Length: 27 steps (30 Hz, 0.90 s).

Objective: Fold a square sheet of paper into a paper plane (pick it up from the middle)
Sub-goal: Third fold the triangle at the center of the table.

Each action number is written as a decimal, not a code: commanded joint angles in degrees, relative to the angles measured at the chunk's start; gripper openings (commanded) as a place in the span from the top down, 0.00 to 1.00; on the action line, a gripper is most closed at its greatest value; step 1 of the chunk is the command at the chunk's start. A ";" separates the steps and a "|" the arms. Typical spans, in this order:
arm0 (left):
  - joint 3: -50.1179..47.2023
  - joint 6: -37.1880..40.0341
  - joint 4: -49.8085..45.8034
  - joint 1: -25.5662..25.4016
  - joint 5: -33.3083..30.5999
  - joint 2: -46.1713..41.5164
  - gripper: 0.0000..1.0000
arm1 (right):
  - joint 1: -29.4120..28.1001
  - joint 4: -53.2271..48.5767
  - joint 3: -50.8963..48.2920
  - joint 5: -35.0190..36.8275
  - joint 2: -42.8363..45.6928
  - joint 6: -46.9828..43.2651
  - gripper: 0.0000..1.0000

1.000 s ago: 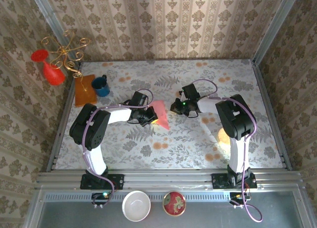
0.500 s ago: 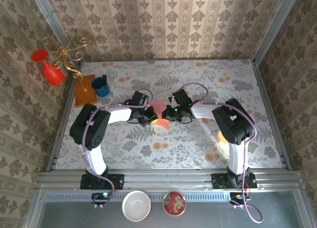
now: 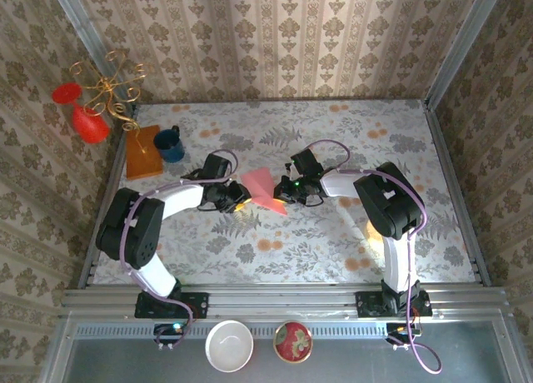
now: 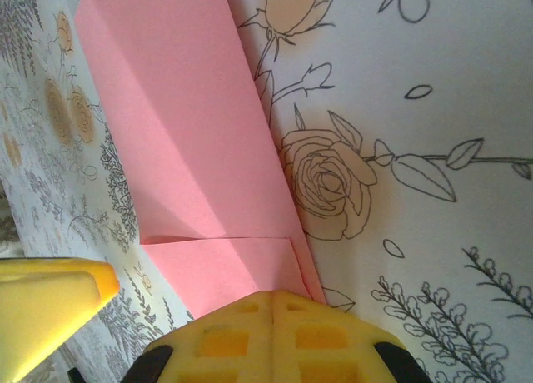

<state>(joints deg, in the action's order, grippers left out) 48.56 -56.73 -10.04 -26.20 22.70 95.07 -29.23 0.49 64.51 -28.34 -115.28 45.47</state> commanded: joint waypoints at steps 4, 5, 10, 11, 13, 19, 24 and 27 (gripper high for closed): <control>-0.88 -2.46 4.57 -0.26 2.92 2.58 0.65 | 0.39 -3.48 -1.05 2.42 -3.81 1.02 0.96; -0.60 -2.64 5.29 -0.21 3.34 3.11 0.66 | 0.41 -3.40 -1.16 2.41 -3.72 1.02 0.96; 0.63 -3.30 6.80 -0.26 3.82 4.58 0.73 | 0.76 -2.89 -1.83 2.32 -3.41 0.98 0.96; 0.86 -3.30 7.01 -0.26 3.90 4.81 0.73 | 0.84 -2.79 -1.93 2.26 -3.43 1.06 0.96; 1.49 -3.38 7.02 -0.26 3.85 5.34 0.73 | 0.82 -2.48 -2.02 1.98 -3.60 1.11 0.96; 2.57 -4.00 7.70 2.10 4.37 6.36 0.72 | 1.19 -1.39 -2.72 1.72 -3.59 1.37 0.96; 3.49 -4.00 8.02 2.10 4.76 6.95 0.73 | 1.34 -1.03 -2.90 1.36 -3.64 1.33 0.96; 3.90 -4.18 7.84 1.94 5.07 7.65 0.73 | 1.37 -0.98 -2.81 1.32 -3.67 1.45 0.96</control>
<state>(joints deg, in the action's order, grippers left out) 50.85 -60.07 -3.38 -24.64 27.92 101.56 -28.42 2.90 63.94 -30.48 -115.90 46.72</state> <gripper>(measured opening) 0.274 0.068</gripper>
